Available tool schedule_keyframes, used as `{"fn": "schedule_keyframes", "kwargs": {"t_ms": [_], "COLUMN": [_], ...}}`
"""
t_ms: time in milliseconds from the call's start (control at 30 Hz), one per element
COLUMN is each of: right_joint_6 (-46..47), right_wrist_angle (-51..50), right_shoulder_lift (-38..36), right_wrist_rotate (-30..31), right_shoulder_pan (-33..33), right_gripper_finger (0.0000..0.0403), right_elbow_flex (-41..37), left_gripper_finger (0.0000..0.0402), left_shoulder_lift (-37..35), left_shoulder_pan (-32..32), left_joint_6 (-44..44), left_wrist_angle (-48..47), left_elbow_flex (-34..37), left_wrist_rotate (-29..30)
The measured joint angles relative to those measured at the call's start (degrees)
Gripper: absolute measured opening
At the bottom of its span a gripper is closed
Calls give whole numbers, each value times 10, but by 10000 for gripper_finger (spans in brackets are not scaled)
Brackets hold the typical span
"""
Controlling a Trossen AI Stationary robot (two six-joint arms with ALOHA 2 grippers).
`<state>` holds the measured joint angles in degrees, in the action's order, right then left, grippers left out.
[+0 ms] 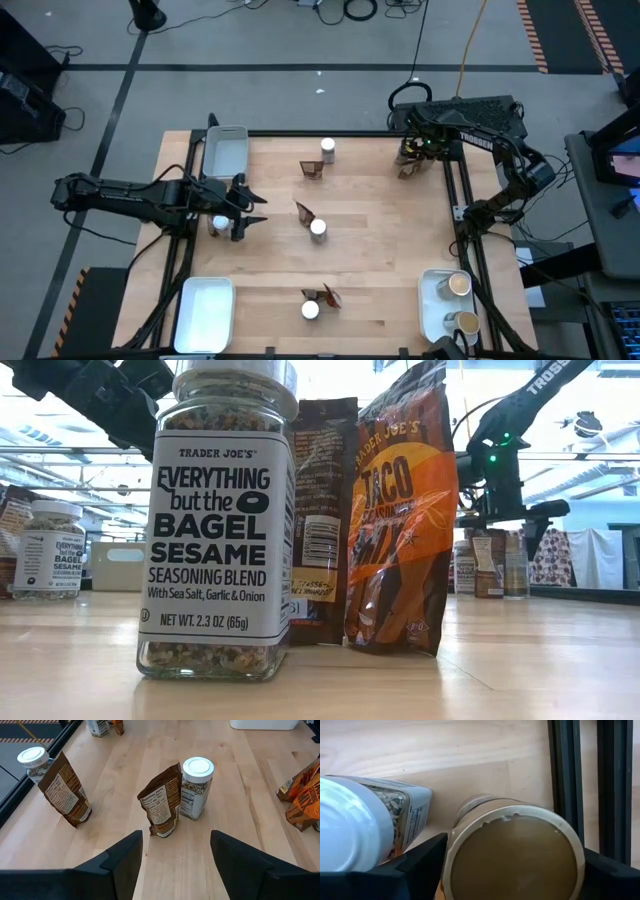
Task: Sort spices by type
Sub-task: Put the brown seasoning bottle into the bottom right white bin
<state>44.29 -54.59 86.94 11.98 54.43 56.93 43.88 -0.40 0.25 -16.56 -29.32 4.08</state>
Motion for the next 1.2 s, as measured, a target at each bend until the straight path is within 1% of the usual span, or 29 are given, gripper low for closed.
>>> {"fn": "schedule_keyframes", "kwargs": {"t_ms": [167,400,467,767,967,1200], "right_joint_6": [0,-2,-6,-30,-32,-32], "right_wrist_angle": [-1,0,0,-11,-37,-90], "right_shoulder_lift": [0,-2,-2,-12,-42,-87], "right_wrist_rotate": [-3,-4,-4,-4,-1,-1], "right_shoulder_pan": [0,0,0,0,0,-8], "right_gripper_finger": [309,258,251,254,254,254], "right_elbow_flex": [0,1,2,4,36,102], "left_gripper_finger": [238,238,238,238,238,238], "left_shoulder_lift": [0,0,0,0,0,0], "left_shoulder_pan": [0,0,0,0,0,0], "left_joint_6": [0,0,0,0,0,4], "left_wrist_angle": [0,0,0,0,0,1], "left_elbow_flex": [0,0,0,0,0,0], "left_wrist_rotate": [0,0,0,0,0,0]}}
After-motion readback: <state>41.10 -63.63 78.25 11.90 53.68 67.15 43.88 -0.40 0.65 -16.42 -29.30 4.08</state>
